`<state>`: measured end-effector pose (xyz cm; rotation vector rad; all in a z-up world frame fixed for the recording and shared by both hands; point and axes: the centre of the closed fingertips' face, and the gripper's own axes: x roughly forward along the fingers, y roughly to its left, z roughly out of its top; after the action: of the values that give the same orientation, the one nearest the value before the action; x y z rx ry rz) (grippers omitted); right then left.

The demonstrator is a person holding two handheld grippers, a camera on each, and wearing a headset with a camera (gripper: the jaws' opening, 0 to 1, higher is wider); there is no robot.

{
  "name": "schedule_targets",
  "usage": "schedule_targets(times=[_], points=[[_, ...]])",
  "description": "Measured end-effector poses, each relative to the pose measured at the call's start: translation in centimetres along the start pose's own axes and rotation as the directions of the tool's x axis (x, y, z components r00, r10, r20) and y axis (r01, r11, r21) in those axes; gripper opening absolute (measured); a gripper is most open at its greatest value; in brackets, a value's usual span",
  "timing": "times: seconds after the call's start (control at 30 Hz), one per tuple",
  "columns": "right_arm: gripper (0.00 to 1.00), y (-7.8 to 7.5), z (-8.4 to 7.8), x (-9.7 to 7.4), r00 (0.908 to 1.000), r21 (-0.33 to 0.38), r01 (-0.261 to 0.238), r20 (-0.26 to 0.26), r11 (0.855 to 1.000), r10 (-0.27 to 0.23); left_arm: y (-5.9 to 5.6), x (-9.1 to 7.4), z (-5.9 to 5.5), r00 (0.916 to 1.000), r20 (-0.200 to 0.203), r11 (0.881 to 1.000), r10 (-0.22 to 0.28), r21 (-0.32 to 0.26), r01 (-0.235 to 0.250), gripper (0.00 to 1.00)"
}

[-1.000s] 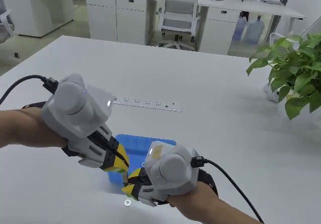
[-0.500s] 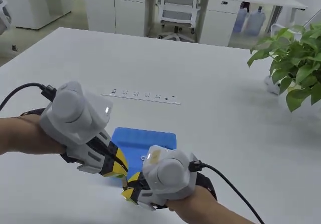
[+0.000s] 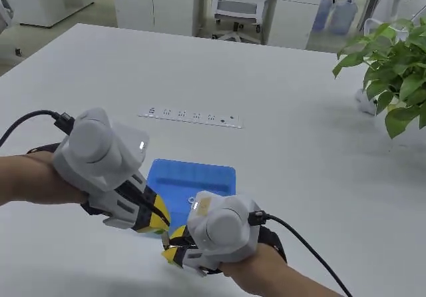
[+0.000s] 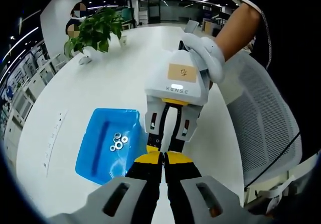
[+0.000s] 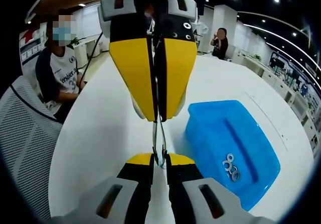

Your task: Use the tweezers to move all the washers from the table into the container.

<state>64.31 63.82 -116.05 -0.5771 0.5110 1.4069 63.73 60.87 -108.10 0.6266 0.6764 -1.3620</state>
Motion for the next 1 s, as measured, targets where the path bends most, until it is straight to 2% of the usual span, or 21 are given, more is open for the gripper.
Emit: schedule_targets(times=[0.5, 0.77, 1.0], points=[[0.13, -0.2, -0.04, 0.04, 1.0, 0.017, 0.0, 0.002, 1.0, 0.0, 0.57, 0.04, 0.07, 0.9998, 0.013, 0.999, -0.017, -0.027, 0.017, 0.05], [0.13, -0.29, 0.2, -0.21, 1.0, 0.006, 0.002, 0.007, 1.0, -0.002, 0.77, -0.04, -0.03, 0.9997, -0.003, 1.0, -0.026, -0.007, 0.026, 0.05], [0.12, -0.29, 0.18, -0.12, 1.0, -0.005, 0.005, 0.007, 1.0, -0.005, 0.44, -0.03, -0.04, 0.9994, -0.008, 0.999, -0.033, 0.01, 0.033, 0.05]])
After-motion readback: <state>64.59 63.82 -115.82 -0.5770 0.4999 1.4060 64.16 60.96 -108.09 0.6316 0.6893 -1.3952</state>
